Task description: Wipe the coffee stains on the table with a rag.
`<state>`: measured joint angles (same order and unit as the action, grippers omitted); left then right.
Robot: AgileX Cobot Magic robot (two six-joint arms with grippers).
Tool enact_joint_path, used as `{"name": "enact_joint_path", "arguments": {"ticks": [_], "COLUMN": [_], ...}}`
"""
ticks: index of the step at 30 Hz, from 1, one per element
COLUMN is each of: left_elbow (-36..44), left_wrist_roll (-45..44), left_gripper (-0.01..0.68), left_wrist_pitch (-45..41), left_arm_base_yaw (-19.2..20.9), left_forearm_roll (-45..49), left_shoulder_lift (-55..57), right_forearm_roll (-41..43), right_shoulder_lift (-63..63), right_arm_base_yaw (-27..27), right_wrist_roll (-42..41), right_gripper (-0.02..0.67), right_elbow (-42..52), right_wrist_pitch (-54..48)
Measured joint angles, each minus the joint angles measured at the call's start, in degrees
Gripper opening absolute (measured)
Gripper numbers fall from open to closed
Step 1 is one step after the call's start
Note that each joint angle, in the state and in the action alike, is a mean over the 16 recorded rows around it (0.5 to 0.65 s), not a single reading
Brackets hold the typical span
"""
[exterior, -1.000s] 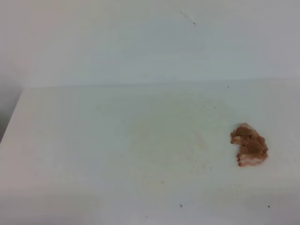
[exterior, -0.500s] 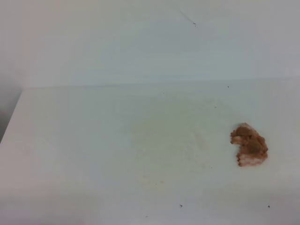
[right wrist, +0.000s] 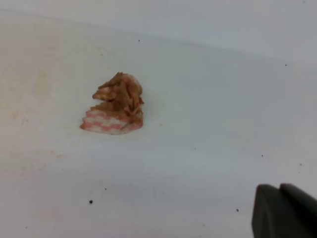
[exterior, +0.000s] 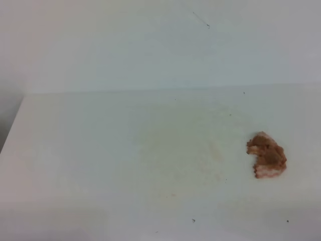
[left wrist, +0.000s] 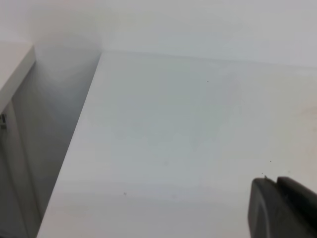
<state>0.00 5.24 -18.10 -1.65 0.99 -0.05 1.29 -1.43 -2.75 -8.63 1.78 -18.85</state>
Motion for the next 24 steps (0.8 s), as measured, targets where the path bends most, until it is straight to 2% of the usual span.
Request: {"name": "enact_joint_path", "arguments": {"ticks": [24], "left_elbow": [0.0], "left_wrist_roll": [0.0], "left_gripper": [0.0], "left_wrist_pitch": [0.0], "left_arm_base_yaw": [0.0], "left_forearm_roll": [0.0], "left_shoulder_lift": [0.0], "right_forearm_roll": [0.0], "right_shoulder_lift": [0.0], "right_arm_base_yaw": [0.0], "right_wrist_roll": [0.0], "right_gripper": [-0.003], "right_elbow": [0.0], "right_wrist_pitch": [0.0]}}
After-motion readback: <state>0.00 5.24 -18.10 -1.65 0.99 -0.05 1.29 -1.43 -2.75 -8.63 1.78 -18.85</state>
